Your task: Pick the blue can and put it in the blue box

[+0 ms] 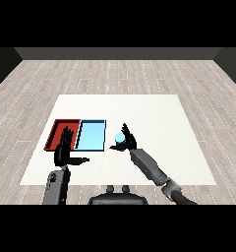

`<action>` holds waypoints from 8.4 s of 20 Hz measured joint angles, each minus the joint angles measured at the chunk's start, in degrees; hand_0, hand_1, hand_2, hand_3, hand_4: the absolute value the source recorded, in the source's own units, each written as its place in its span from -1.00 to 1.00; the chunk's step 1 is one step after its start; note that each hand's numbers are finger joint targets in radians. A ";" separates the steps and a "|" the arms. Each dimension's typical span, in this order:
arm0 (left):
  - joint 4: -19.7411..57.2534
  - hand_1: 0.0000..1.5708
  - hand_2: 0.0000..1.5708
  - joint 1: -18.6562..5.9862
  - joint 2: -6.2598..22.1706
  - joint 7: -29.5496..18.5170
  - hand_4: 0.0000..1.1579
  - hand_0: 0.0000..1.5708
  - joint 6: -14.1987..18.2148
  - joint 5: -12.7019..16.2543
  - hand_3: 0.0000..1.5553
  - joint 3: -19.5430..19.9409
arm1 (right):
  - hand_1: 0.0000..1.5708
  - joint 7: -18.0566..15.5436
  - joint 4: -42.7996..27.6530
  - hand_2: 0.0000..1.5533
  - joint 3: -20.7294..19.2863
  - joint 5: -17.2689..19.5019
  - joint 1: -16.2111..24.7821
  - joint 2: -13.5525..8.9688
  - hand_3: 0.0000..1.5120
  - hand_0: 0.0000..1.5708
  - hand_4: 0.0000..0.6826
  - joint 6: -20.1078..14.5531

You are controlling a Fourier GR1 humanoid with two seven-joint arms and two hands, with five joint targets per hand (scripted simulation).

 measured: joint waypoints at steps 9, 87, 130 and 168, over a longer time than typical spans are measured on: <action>0.77 -1.00 -1.00 -1.64 -0.16 0.68 -1.00 -1.00 0.61 0.61 -1.00 1.04 | -1.00 -2.17 6.66 -1.00 6.80 -8.30 -4.75 -0.01 -1.00 -1.00 -1.00 -0.97; 18.69 -1.00 -1.00 -19.05 -3.19 6.23 -1.00 -1.00 19.95 0.74 -1.00 -26.57 | 0.89 32.31 -40.92 0.87 -7.12 42.75 2.59 -5.17 0.84 0.89 0.72 -5.42; 30.92 1.00 0.99 -29.94 -3.25 2.36 0.97 1.00 32.37 12.31 0.91 -33.67 | 0.88 34.19 -46.47 0.83 -5.99 44.81 5.73 0.03 0.78 0.88 0.41 -1.88; 40.07 1.00 1.00 -31.33 8.32 4.91 0.93 1.00 30.92 5.30 0.92 -19.97 | -1.00 24.30 -49.26 -1.00 -20.02 34.25 19.71 -1.11 -1.00 -1.00 -1.00 4.49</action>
